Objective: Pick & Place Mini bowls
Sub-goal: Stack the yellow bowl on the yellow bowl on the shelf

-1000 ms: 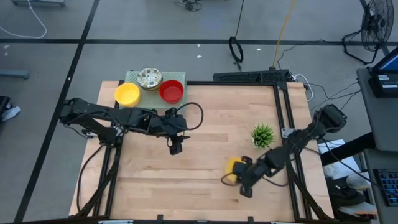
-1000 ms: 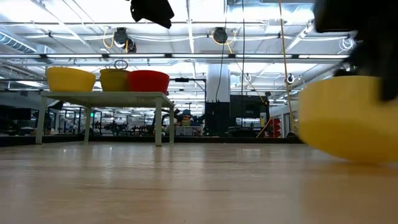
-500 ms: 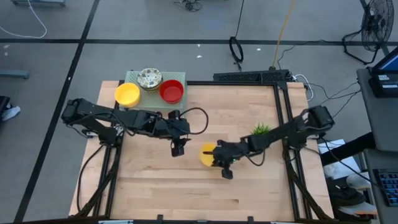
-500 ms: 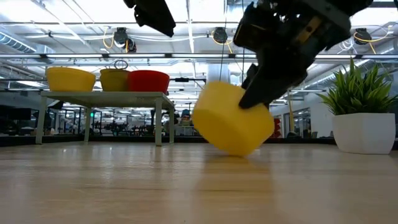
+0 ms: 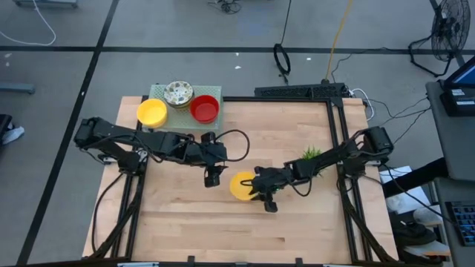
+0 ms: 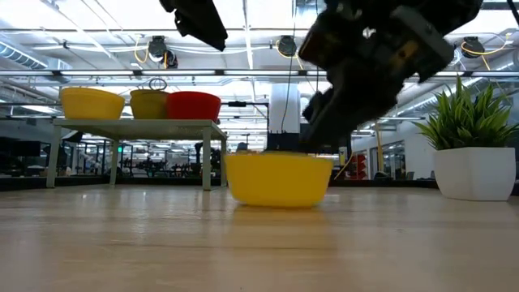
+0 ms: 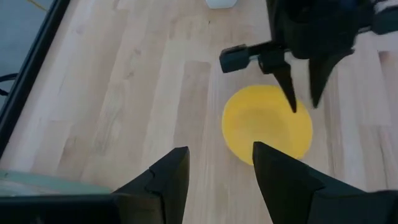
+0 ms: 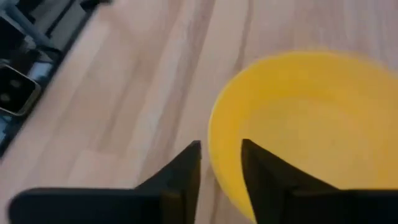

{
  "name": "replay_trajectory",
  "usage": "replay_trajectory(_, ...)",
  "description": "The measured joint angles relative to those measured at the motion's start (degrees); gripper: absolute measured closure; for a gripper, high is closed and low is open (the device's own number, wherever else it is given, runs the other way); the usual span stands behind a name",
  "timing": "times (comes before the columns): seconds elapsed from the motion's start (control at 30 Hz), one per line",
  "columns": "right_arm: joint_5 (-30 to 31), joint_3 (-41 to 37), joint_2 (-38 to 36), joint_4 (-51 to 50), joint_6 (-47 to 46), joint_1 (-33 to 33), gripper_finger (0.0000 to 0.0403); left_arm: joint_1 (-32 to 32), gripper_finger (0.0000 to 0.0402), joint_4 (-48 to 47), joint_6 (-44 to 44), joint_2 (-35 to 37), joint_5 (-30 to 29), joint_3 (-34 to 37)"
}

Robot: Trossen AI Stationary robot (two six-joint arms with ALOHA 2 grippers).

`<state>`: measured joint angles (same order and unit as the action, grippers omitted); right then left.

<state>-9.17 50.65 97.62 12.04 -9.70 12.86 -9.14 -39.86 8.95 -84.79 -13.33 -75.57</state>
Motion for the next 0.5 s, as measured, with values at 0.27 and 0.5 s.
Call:
replay_trajectory(0.27,-1.54,0.07,-8.45,-6.24,-0.08,0.60,0.0225,-1.02,0.0220,-0.12,-1.68,-2.93,1.21,-0.11)
replay_trajectory(0.5,-1.62,0.10,-19.33,-12.25,-5.97,3.75,0.0200,-4.06,0.0220,1.07,-9.95,-9.76,3.99,-0.04)
